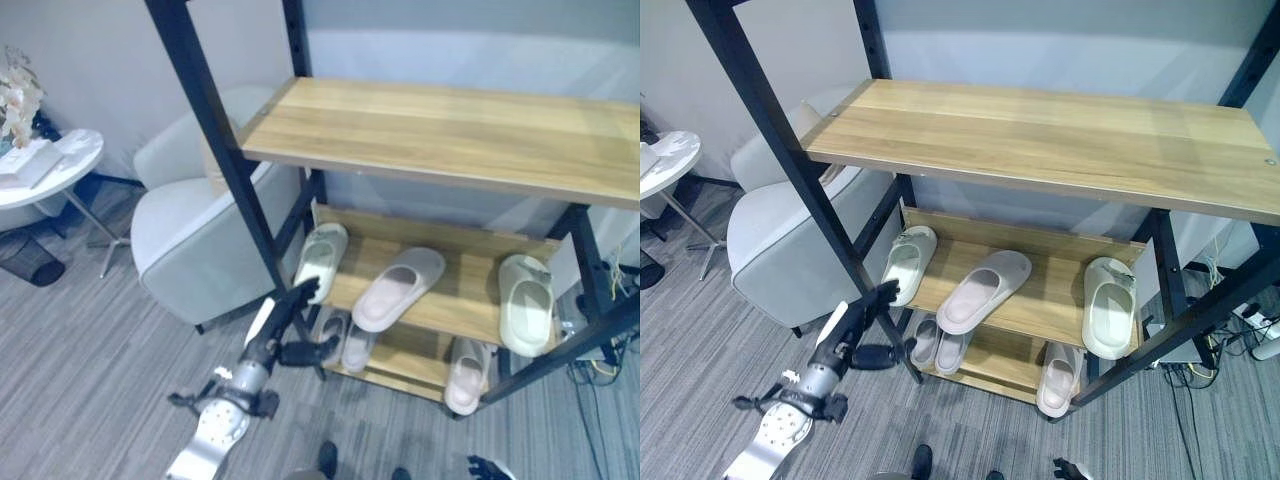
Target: Arrange the slippers neatly on the shoe rack.
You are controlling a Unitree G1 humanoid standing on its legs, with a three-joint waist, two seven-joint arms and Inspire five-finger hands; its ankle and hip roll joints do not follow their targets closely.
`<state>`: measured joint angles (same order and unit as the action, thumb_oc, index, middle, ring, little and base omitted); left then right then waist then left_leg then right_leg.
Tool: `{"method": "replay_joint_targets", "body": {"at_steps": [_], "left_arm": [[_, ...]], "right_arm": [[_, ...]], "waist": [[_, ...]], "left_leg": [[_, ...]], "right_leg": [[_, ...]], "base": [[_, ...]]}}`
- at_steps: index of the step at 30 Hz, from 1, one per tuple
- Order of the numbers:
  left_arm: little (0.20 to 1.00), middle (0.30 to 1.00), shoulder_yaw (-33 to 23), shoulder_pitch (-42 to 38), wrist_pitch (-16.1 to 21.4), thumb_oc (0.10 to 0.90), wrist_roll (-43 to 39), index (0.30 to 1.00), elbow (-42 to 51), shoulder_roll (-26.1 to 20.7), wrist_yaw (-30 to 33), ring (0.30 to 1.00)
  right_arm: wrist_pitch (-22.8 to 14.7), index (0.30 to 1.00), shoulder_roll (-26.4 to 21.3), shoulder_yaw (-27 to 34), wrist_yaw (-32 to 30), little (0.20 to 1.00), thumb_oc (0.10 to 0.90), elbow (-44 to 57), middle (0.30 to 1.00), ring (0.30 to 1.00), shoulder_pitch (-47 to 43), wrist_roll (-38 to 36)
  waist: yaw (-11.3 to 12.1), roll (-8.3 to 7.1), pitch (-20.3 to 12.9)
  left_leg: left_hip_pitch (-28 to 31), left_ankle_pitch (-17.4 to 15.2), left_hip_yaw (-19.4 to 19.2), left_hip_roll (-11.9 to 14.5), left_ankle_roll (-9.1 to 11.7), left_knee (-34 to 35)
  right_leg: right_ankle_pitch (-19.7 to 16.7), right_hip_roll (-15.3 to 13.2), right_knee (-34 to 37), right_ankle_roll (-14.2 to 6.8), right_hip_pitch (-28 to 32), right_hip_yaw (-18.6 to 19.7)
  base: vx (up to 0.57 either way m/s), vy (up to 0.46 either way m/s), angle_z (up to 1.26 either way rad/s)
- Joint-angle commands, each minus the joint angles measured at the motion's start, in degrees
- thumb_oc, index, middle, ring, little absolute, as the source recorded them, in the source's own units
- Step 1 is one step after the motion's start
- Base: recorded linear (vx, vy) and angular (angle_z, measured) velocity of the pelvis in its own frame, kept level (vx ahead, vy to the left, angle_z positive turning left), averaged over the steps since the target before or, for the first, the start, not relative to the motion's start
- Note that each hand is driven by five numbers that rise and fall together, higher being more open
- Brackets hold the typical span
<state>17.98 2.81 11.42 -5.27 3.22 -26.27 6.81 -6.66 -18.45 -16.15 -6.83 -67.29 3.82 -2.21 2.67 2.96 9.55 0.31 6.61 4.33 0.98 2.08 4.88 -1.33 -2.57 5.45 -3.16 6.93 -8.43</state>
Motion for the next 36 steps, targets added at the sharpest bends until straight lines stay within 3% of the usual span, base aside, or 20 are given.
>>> {"method": "replay_joint_targets", "body": {"at_steps": [1,3,10,17,36], "left_arm": [[0.900,0.900,-0.6,-12.3,6.8,0.800,6.9,0.900,5.1,-1.1,4.4,0.900],[0.900,0.900,-0.5,-12.4,6.8,0.800,7.0,0.900,5.0,-1.1,4.5,0.900],[0.900,0.900,4.5,-26.8,5.5,0.800,15.9,0.900,-4.4,-2.0,9.5,0.900],[0.900,0.900,7.8,-35.8,3.8,0.800,22.6,0.900,-12.5,-4.6,12.8,0.900],[0.900,0.900,8.9,-43.0,0.0,0.800,29.8,0.900,-23.3,-9.4,17.1,0.900]], "right_arm": [[-1.7,0.900,-0.6,-2.7,-0.4,0.900,0.800,1.1,0.900,0.900,-0.9,1.6],[-1.7,0.900,-0.6,-2.6,-0.4,0.900,0.800,1.1,0.900,0.900,-0.9,1.6],[-1.8,0.900,-1.8,-3.9,0.2,0.900,0.800,3.1,0.900,0.900,0.0,1.9],[-2.3,0.900,-3.5,-4.6,0.4,0.900,0.800,6.9,0.900,0.900,0.5,1.9],[-3.9,0.900,-4.6,-4.6,0.9,0.900,0.800,12.1,0.900,0.900,0.9,0.6]], "waist": [[-1.8,-2.52,-1.2],[-1.7,-2.52,-1.1],[-4.7,-2.49,-1.7],[-6.8,-2.23,-1.3],[-8.2,-4.00,0.6]], "left_leg": [[2.7,-4.9,-3.1,1.4,2.9,0.1],[2.7,-4.9,-3.1,1.4,2.9,0.1],[2.8,-6.1,-5.5,1.2,2.6,0.1],[1.3,-6.7,-8.1,1.1,2.1,0.1],[-4.1,-7.1,-12.3,0.9,1.4,0.1]], "right_leg": [[3.9,-1.3,-0.4,-3.0,1.1,1.9],[3.9,-1.3,-0.4,-3.0,1.1,1.9],[2.9,-2.0,-0.4,-4.0,-0.3,4.0],[1.6,-2.3,-0.4,-4.9,-3.5,6.6],[-0.7,-2.3,-0.8,-6.1,-11.7,10.9]], "base": [[0.06,0.014,-0.11],[0.05,0.012,-0.14],[0.05,0.021,-0.17],[0.00,0.034,-0.29],[-0.02,0.016,-0.18]]}}
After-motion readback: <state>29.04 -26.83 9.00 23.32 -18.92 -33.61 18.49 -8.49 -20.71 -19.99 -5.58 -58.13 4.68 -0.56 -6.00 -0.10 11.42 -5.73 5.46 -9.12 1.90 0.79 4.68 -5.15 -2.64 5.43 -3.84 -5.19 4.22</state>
